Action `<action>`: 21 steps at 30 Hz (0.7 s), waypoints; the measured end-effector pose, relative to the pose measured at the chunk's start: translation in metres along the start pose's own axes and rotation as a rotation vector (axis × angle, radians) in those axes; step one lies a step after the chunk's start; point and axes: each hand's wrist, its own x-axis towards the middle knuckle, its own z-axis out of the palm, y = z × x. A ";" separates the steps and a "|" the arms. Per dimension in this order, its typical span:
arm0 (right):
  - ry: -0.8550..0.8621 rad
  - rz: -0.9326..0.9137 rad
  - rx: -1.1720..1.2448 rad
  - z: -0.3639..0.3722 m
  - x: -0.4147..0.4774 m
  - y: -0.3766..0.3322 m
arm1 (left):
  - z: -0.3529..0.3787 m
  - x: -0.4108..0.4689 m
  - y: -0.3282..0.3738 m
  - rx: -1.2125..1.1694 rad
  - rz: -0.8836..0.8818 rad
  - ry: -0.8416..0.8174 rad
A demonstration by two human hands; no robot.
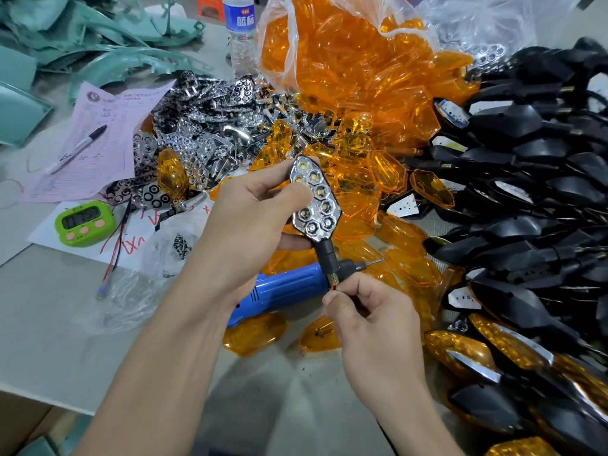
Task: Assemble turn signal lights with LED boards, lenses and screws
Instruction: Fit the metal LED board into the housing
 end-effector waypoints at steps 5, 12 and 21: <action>0.023 -0.035 -0.007 0.000 0.000 0.001 | -0.003 0.001 0.002 -0.053 -0.005 -0.027; 0.048 -0.058 -0.024 0.000 -0.003 0.003 | -0.009 0.002 -0.002 -0.078 -0.003 -0.087; 0.053 -0.178 -0.117 -0.009 -0.002 0.006 | -0.021 0.003 -0.004 -0.104 0.047 -0.093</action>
